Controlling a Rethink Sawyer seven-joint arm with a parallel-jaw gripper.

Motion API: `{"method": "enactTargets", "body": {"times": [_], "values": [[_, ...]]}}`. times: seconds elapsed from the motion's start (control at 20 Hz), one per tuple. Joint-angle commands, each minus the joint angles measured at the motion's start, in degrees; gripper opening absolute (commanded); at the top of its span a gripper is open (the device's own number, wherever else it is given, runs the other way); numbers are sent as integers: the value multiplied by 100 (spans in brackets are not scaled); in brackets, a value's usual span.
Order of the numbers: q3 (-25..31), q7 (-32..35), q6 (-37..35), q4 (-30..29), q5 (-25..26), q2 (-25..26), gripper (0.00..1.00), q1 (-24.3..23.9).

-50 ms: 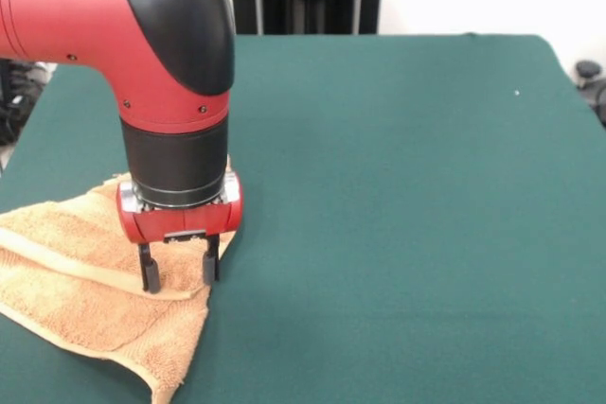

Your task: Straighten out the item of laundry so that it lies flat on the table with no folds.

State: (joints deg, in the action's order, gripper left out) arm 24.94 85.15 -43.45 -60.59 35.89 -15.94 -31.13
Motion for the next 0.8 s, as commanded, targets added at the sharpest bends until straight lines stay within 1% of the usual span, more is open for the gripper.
{"method": "enactTargets", "body": {"times": [0.05, 0.2, 0.25, 0.5, 0.8], "values": [[538, -1422, -91, -749, 6, 365, 100, -36], [783, -1633, 193, -929, -7, 442, 100, -282], [869, -1691, 300, -996, -8, 461, 0, -368], [981, -1844, 224, -1019, -29, 523, 0, -472], [1128, -1814, 113, -997, 98, 571, 0, -535]]}}
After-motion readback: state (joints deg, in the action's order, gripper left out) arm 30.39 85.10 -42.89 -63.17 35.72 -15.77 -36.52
